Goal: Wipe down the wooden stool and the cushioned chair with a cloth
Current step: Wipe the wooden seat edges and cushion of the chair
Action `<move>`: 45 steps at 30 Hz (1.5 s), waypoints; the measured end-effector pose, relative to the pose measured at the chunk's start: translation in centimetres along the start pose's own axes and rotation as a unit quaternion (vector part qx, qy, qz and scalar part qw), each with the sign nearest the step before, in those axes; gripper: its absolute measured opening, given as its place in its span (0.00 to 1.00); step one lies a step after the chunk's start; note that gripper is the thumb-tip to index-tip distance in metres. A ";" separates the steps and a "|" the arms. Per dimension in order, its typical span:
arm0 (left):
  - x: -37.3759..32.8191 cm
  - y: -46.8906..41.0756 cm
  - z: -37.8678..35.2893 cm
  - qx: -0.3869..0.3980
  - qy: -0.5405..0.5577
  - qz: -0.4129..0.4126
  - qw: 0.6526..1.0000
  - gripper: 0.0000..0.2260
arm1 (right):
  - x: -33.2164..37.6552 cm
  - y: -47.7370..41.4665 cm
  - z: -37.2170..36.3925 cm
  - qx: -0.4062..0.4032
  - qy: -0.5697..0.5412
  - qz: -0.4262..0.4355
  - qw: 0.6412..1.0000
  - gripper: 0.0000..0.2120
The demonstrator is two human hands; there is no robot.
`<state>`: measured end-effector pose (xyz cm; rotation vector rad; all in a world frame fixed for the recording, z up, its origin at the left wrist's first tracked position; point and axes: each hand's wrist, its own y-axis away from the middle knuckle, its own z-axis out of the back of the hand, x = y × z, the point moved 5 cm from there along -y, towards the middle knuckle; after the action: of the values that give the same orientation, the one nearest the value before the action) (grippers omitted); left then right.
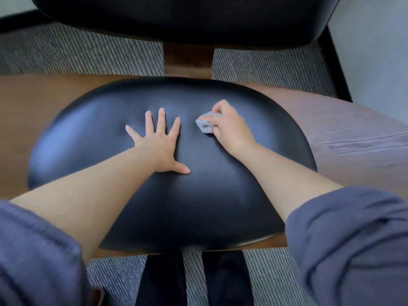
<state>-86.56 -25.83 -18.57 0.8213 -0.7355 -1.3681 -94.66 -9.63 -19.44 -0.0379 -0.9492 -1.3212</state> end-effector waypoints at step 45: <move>-1.0 2.4 -3.5 -0.068 0.001 0.012 0.998 0.58 | -1.7 6.9 0.0 0.023 0.106 0.174 0.979 0.12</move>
<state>-82.42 -24.48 -18.33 0.7050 -0.6421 -1.3799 -88.86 -6.14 -17.18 -0.0265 -0.7507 -0.9583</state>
